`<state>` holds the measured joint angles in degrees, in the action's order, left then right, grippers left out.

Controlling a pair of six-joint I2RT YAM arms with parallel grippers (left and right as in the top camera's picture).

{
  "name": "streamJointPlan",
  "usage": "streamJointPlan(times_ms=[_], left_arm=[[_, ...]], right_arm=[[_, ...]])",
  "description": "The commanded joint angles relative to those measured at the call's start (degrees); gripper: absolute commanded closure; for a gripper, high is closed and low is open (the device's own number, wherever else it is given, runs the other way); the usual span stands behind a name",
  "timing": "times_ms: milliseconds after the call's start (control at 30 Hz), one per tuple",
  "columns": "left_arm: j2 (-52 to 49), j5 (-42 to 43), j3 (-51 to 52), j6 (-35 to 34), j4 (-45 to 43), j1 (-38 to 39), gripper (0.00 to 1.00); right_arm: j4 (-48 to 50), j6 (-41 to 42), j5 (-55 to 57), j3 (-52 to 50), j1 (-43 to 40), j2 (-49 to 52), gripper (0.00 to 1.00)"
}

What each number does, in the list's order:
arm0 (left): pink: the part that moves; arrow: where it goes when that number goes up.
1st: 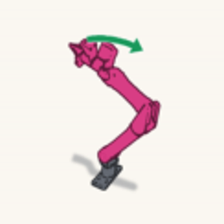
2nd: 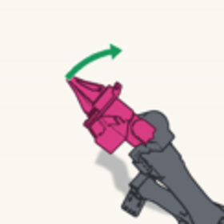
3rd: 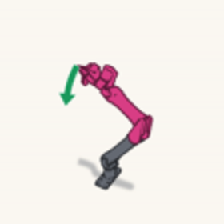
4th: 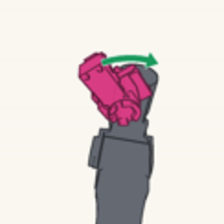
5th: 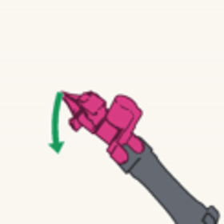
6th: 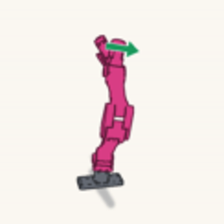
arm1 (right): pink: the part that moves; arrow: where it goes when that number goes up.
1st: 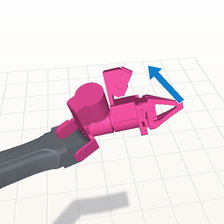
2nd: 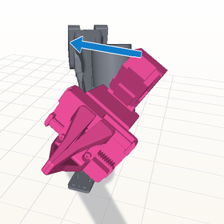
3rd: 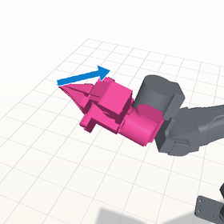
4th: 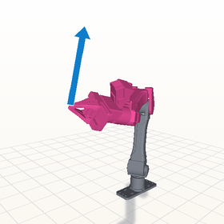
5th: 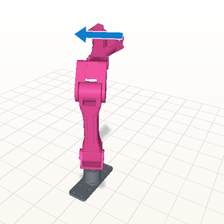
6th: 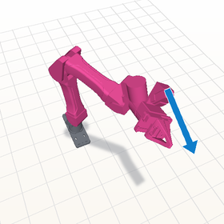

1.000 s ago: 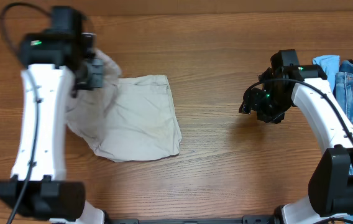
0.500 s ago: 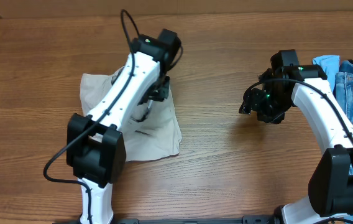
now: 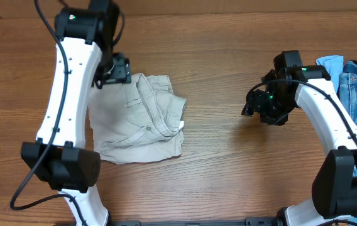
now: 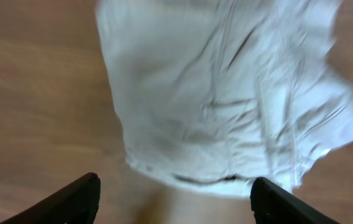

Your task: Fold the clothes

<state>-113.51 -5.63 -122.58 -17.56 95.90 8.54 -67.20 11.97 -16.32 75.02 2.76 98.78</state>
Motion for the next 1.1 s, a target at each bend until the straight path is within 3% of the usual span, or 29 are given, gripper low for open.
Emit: streamJointPlan(times_ms=[0,133,333,367,467,733,800,833,933,1067], left_arm=[[-0.15,9.38,11.5,5.18,-5.35,-0.24,0.18],[-0.35,14.47,23.5,6.12,-18.53,1.44,0.14],[-0.48,11.89,32.61,3.8,-29.92,1.99,0.16],[-0.48,11.52,33.31,3.8,-30.77,1.99,0.24],[-0.46,11.72,34.23,3.8,-32.02,2.08,0.96],[4.44,14.47,18.38,3.52,-20.96,6.16,0.96],[5.22,9.14,16.5,2.27,-20.83,8.87,0.93],[4.96,4.28,16.7,-0.98,-20.26,9.62,0.61],[3.02,-0.07,18.32,-6.21,-20.41,9.35,0.47],[-5.09,-0.42,19.21,-8.22,-21.75,8.41,0.43]], right_arm=[[0.0,-0.28,-0.5,1.03,0.15,-0.76,0.32],[0.0,-0.28,-0.5,1.03,0.15,-0.76,0.32],[-0.44,-0.33,-0.5,1.03,0.15,-0.76,0.33],[-0.46,-0.31,-0.5,1.03,0.15,-0.76,0.33],[-0.5,-0.31,-0.5,1.03,0.15,-0.76,0.33],[-0.46,-0.48,-0.5,1.03,0.15,-0.76,0.32],[-0.42,-0.48,-0.5,1.03,0.15,-0.76,0.33],[-0.44,-0.48,-0.5,1.03,0.15,-0.76,0.33],[-0.44,-0.48,-0.5,1.03,0.15,-0.76,0.33],[-0.46,-0.48,-0.5,1.03,0.15,-0.76,0.32]])
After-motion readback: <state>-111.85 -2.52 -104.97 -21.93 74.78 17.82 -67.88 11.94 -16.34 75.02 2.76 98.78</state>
